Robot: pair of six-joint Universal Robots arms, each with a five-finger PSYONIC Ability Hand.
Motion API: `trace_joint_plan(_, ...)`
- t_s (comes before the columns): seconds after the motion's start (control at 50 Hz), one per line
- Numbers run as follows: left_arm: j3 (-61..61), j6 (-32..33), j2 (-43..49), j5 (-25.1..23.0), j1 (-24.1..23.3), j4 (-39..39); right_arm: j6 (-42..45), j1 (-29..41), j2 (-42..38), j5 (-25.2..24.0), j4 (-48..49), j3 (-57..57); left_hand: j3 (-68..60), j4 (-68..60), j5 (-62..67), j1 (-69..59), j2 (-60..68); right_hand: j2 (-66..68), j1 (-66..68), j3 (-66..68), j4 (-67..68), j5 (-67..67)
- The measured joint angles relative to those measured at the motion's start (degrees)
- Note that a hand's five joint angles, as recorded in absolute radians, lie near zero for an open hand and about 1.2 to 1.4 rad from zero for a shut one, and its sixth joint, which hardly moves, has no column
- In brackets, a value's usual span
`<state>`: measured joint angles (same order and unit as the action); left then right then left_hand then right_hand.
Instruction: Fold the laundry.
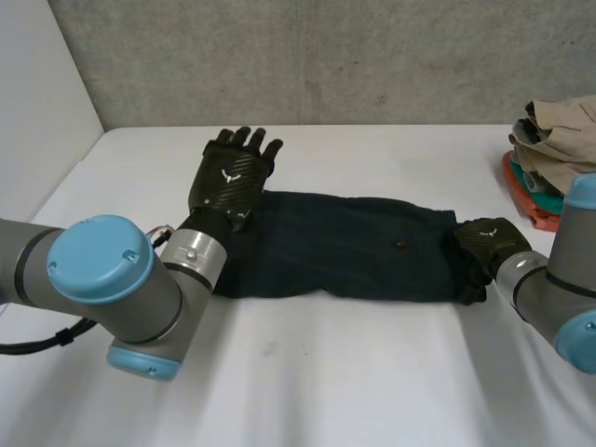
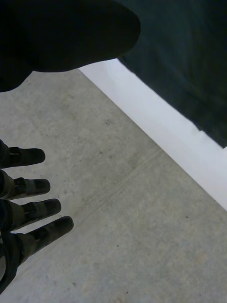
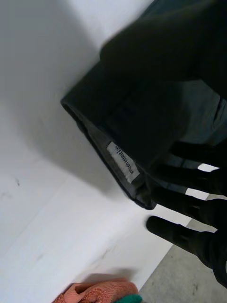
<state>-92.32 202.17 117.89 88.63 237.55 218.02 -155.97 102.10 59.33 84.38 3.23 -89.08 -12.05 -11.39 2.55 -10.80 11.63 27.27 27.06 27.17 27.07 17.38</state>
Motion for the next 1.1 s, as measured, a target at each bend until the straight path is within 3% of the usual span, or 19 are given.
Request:
trace_joint_plan(0.06, 0.0, 0.0, 0.2, 0.1, -0.1, 0.0, 0.2, -0.6, -1.4, 0.5, 2.9, 0.0, 0.0, 0.0, 0.0, 0.0, 0.0, 27.7, 20.0, 25.9, 25.9, 23.8)
trace_joint_plan(0.1, 0.1, 0.1, 0.2, 0.1, -0.1, 0.0, 0.3, -1.4, -1.8, 1.6, 4.3, 0.0, 0.0, 0.0, 0.0, 0.0, 0.0, 37.8, 28.1, 37.5, 37.6, 34.4)
trace_joint_plan(0.22, 0.2, 0.3, -1.0, 0.2, -0.2, -0.3, 2.1, -3.7, 2.0, 5.5, 7.1, -2.0, 0.0, 0.0, 0.0, 0.0, 0.0, 39.6, 33.0, 40.9, 41.4, 38.9)
trace_joint_plan(0.38, -0.9, 0.1, -4.7, 0.2, -0.2, -2.2, 18.2, -5.6, 9.2, 8.0, 8.6, -4.6, 0.0, 0.0, 0.0, 0.0, 0.0, 39.6, 34.5, 41.0, 41.5, 39.5)
trace_joint_plan(0.48, -2.3, 0.0, -6.2, 0.2, 0.0, -4.1, 27.3, -1.3, 9.1, 7.2, 11.8, -1.7, 0.0, 0.0, 0.0, 0.0, 0.0, 39.6, 35.1, 41.0, 41.7, 39.5)
trace_joint_plan(0.56, -3.3, 0.0, -6.8, 0.2, 0.1, -4.8, 29.7, 5.7, 7.3, 4.5, 15.8, 0.7, 0.0, 0.0, 0.0, 0.0, 0.0, 39.6, 35.1, 41.0, 41.7, 40.0)
trace_joint_plan(0.66, -4.1, 0.0, -7.2, 0.2, 0.4, -5.2, 30.9, 17.6, 2.5, -5.1, 21.0, 1.9, 0.0, 0.0, 0.0, 0.0, 0.0, 39.6, 35.1, 41.2, 41.7, 40.2)
trace_joint_plan(0.74, -4.1, 0.0, -7.2, 0.2, 0.8, -5.2, 32.7, 22.7, -1.2, -11.6, 21.6, 1.5, 0.0, 0.0, 0.0, 0.0, 0.0, 38.7, 35.1, 40.1, 40.4, 39.4)
trace_joint_plan(0.76, -4.0, 0.0, -7.1, 0.2, 0.8, -5.2, 33.2, 23.5, -2.0, -12.7, 21.5, 1.4, 0.0, 0.0, 0.0, 0.0, 0.0, 36.1, 33.8, 36.9, 37.8, 37.2)
trace_joint_plan(0.82, -3.4, 0.0, -7.1, 0.2, 1.1, -5.0, 33.9, 24.9, -3.1, -15.0, 21.3, 1.3, 0.0, 0.0, 0.0, 0.0, 0.0, 10.2, 9.4, 11.6, 12.1, 11.3)
trace_joint_plan(0.84, -3.0, 0.0, -7.0, 0.2, 1.1, -4.9, 33.6, 25.1, -3.0, -15.5, 21.2, 1.3, 0.0, 0.0, 0.0, 0.0, 0.0, -1.1, -1.6, 0.7, 1.2, 0.5)
trace_joint_plan(0.9, -1.3, 0.0, -6.7, 0.2, 1.3, -4.7, 29.7, 24.3, -0.9, -15.8, 21.1, 1.2, 0.0, 0.0, 0.0, 0.0, 0.0, -14.6, -13.8, -14.0, -13.6, -13.6)
trace_joint_plan(0.98, 1.5, -0.1, -6.1, 0.3, 1.2, -4.5, 19.3, 21.8, 3.7, -15.5, 21.0, 0.9, 0.0, 0.0, 0.0, 0.0, 0.0, -15.1, -13.8, -15.3, -15.1, -14.6)
trace_joint_plan(1.06, 7.2, -1.1, -3.4, 0.2, 0.4, -4.7, -3.6, 16.5, 10.7, -15.0, 19.9, 0.7, 0.0, 0.0, 0.0, 0.0, 0.0, -15.1, -13.8, -15.3, -15.2, -14.6)
trace_joint_plan(1.1, 9.5, -1.9, -2.0, 0.1, -0.3, -5.1, -10.9, 14.5, 12.6, -14.9, 18.8, 0.8, 0.0, 0.0, 0.0, 0.0, 0.0, -15.1, -13.8, -15.3, -15.2, -14.6)
